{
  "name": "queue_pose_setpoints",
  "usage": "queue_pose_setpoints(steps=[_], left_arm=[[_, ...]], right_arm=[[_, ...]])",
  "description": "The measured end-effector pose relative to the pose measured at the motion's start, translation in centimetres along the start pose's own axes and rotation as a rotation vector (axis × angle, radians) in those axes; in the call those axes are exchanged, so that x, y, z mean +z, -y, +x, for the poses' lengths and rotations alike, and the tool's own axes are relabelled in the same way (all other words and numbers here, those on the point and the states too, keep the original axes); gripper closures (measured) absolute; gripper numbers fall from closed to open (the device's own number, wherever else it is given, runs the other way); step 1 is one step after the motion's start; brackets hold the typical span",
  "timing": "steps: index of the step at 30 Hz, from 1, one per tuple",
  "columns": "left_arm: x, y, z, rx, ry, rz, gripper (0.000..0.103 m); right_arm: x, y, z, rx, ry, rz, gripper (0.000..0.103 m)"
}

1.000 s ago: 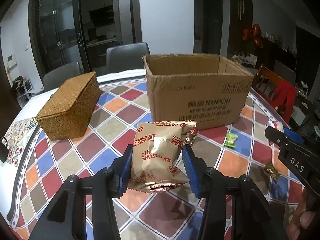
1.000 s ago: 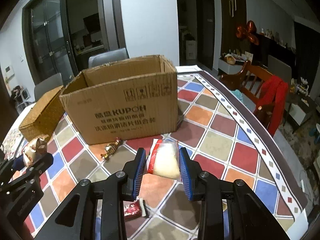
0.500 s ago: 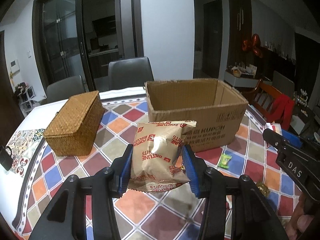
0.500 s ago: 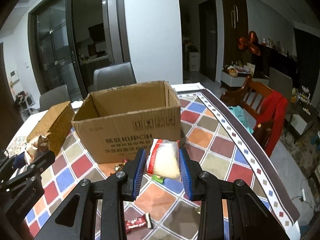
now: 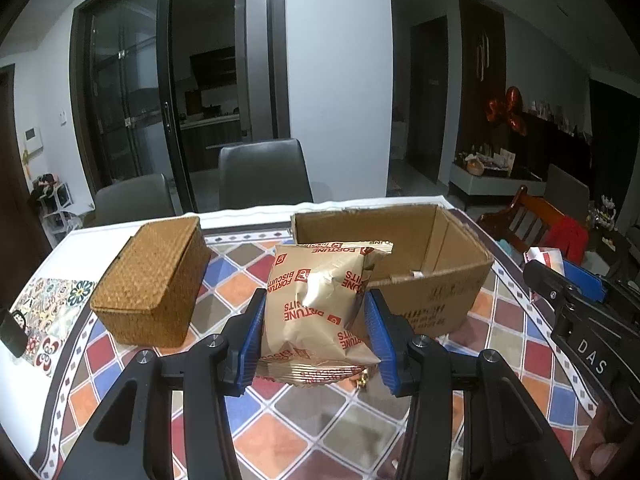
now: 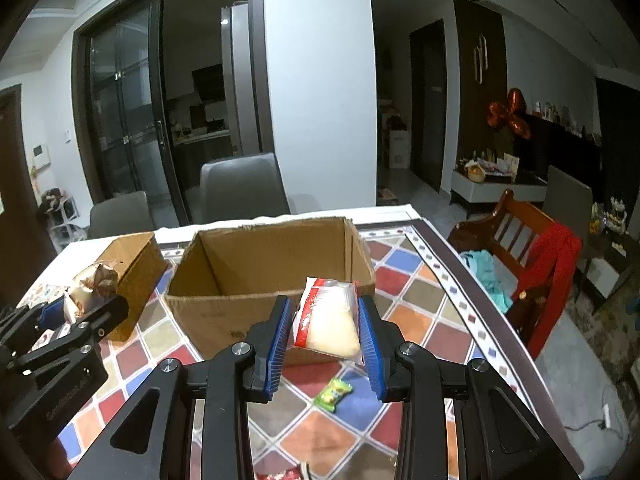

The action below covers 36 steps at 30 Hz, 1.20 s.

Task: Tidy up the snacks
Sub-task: 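Carry the biscuit packet and pastry packet with both tools over the cardboard box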

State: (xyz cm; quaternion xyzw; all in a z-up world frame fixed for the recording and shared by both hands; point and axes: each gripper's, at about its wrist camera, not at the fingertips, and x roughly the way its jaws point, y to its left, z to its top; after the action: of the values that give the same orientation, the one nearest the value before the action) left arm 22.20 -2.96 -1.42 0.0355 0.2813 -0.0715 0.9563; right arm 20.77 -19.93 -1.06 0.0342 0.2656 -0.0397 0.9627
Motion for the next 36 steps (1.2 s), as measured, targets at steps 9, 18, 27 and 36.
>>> queue_pose_setpoints(steps=[9,18,27,36], left_arm=[[2.0,0.3,1.2,0.007,0.022,-0.016,0.055],[3.9,1.0,3.3,0.012,0.04,-0.017,0.055],[5.1,1.2,6.1,0.018,0.032,-0.02,0.055],[5.6,1.1,8.5,0.012,0.014,-0.024,0.055]], right_arm=[[2.3,0.0,0.7,-0.002,0.041,-0.017,0.068],[3.9,0.5,2.8,-0.018,0.057,-0.029,0.068],[5.2,0.7,5.2,-0.017,0.053,-0.044,0.068],[5.5,0.3,7.5,-0.01,0.026,-0.053,0.068]])
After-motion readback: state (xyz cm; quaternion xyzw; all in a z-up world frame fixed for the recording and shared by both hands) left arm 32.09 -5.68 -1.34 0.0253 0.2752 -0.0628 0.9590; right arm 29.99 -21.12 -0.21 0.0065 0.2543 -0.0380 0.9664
